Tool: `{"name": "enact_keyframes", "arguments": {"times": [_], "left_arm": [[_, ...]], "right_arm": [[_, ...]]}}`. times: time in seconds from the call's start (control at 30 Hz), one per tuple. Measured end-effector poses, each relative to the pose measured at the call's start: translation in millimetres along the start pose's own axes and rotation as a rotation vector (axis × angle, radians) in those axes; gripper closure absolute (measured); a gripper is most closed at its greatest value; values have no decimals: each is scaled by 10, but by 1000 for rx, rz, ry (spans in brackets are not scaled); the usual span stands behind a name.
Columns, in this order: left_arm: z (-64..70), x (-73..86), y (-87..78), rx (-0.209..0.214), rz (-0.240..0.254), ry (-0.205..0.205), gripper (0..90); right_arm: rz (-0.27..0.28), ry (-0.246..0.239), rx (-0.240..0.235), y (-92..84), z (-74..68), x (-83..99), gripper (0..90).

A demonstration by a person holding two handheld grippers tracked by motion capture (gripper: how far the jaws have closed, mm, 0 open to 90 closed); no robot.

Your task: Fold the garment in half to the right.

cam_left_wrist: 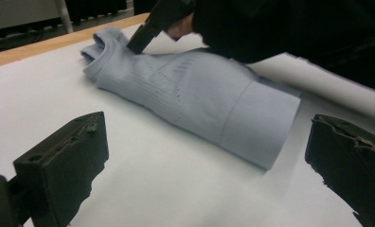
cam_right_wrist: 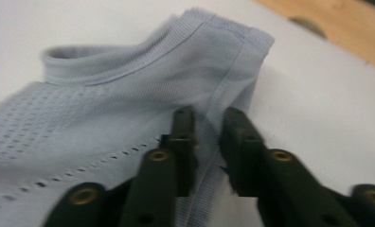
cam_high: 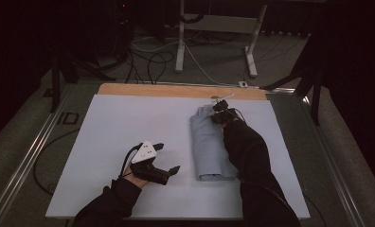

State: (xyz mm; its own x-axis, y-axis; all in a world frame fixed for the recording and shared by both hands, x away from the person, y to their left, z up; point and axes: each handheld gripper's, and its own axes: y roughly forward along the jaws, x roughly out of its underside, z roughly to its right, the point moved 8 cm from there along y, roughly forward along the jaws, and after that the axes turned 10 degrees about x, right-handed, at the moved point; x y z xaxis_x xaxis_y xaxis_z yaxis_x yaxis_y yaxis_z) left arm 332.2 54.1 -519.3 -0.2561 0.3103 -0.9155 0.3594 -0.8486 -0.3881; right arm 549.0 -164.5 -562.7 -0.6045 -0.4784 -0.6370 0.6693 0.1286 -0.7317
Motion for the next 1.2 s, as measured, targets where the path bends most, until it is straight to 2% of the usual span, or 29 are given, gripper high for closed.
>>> {"name": "enact_keyframes", "arguments": {"times": [0.07, 0.17, 0.3, 0.43, 0.5, 0.53, 0.67, 0.73, 0.9, 0.97, 1.07, 1.2], "left_arm": [[-22, 21, -26, -6, -11, -3, 10], [-34, 31, -70, -2, -6, 10, 10], [-60, 28, -124, 6, 4, 0, 10], [-56, 18, -172, 25, 2, 5, 7], [-65, 7, -201, 34, 0, 3, 6], [-70, 0, -216, 35, 2, 1, 6], [-86, -24, -270, 45, 2, 4, 2], [-94, -22, -289, 51, -6, 8, 2], [-134, -19, -338, 57, -2, -10, 2], [-148, -20, -358, 56, 0, -18, 2], [-153, -28, -384, 55, -4, -7, 2], [-167, -15, -439, 49, -8, 2, 2]], "right_arm": [[27, 10, -21, -81, -19, -58, 647], [47, -4, -57, -206, -76, -139, 526], [93, 17, -109, -356, -157, -236, 418], [115, 36, -162, -452, -252, -266, 295], [121, 42, -179, -485, -299, -262, 214], [118, 37, -209, -500, -332, -249, 147], [118, 35, -278, -562, -425, -212, 90], [126, 37, -294, -604, -452, -207, 89], [138, -11, -319, -712, -549, -165, 89], [151, -11, -333, -768, -581, -148, 89], [169, -25, -335, -851, -610, -113, 89], [210, -7, -348, -1002, -627, -69, 90]]}}
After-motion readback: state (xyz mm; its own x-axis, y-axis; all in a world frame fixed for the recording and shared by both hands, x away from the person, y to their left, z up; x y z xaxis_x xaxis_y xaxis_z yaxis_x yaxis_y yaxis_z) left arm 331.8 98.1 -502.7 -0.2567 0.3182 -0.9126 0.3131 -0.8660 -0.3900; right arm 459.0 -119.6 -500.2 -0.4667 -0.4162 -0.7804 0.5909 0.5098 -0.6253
